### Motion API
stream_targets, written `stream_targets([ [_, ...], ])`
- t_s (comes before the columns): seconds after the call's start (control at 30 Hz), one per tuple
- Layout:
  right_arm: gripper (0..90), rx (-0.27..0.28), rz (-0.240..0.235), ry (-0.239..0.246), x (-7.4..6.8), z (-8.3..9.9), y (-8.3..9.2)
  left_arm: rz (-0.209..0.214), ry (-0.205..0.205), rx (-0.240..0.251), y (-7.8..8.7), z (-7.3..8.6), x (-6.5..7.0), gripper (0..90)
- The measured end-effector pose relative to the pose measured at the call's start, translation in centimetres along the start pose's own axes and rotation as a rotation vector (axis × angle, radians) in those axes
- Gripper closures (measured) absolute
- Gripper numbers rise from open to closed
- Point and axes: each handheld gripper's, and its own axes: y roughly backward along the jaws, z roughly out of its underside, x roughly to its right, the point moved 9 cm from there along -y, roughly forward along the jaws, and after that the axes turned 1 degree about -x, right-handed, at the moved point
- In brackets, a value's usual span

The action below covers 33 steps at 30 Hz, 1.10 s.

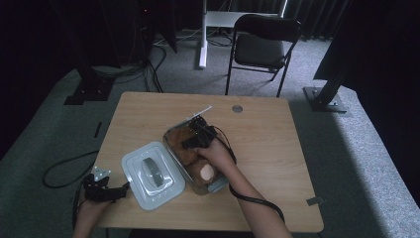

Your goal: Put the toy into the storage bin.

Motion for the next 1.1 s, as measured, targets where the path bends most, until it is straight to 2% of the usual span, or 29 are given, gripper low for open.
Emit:
stream_targets([
  [0.03, 25.6, 0.0, 0.0, 0.0, 0.0, 0.0, 0.0, 0.0, 0.0, 0.0, 0.0, 0.0, 0.0, 1.2],
  [0.1, 27.0, -0.042, 0.04, 0.012, -0.1, 0.1, -1.4, -0.001, 0.0, 0.0, 0.0, 0.0, 0.0, 1.2],
  [0.17, 26.9, -0.059, 0.049, 0.009, -0.2, 0.2, -1.7, -0.001, 0.001, 0.001, 0.0, 0.0, 0.0, 1.2],
  [0.37, 25.4, -0.051, 0.069, 0.031, -0.1, 0.1, -1.8, -0.001, 0.0, 0.0, 0.0, 0.0, 0.0, 1.2],
  [0.43, 24.6, -0.04, 0.041, 0.005, -0.1, 0.0, -1.6, -0.001, 0.0, 0.0, 0.0, 0.0, 0.0, 1.2],
  [0.5, 20.6, 0.001, 0.016, -0.009, -0.1, -0.3, -0.8, 0.0, 0.0, 0.0, 0.0, 0.0, 0.0, 1.2],
  [0.57, 20.3, 0.014, -0.026, -0.028, 0.0, -0.5, -0.1, 0.0, 0.0, 0.0, 0.0, 0.0, 0.0, 1.2],
  [0.63, 20.9, 0.024, -0.039, -0.034, 0.1, -0.5, 0.2, -0.001, 0.0, 0.0, 0.0, 0.0, 0.0, 1.2],
  [0.7, 24.8, 0.038, -0.056, -0.029, 0.1, -0.7, 1.5, 0.0, 0.0, 0.0, 0.0, 0.0, 0.0, 1.2],
  [0.73, 24.8, 0.038, -0.056, -0.029, 0.1, -0.7, 1.5, 0.0, 0.0, 0.0, 0.0, 0.0, 0.0, 1.2],
  [0.77, 24.8, 0.059, -0.08, -0.025, -0.2, -0.8, 2.6, -0.001, 0.0, 0.0, 0.0, 0.0, 0.0, 1.2],
  [0.93, 24.7, 0.121, -0.086, 0.002, -1.0, -1.2, 5.5, -0.001, 0.0, 0.0, 0.0, 0.0, 0.0, 1.2],
  [1.03, 24.8, 0.147, -0.106, 0.018, -1.7, -1.0, 7.1, -0.001, 0.0, 0.0, 0.0, 0.0, 0.0, 1.2],
  [1.07, 24.8, 0.147, -0.106, 0.018, -1.7, -1.0, 7.1, -0.001, 0.0, 0.0, 0.0, 0.0, 0.0, 1.2],
  [1.1, 24.7, 0.173, -0.118, 0.031, -2.0, -0.8, 8.3, -0.001, 0.0, 0.001, 0.0, 0.0, 0.0, 1.2],
])
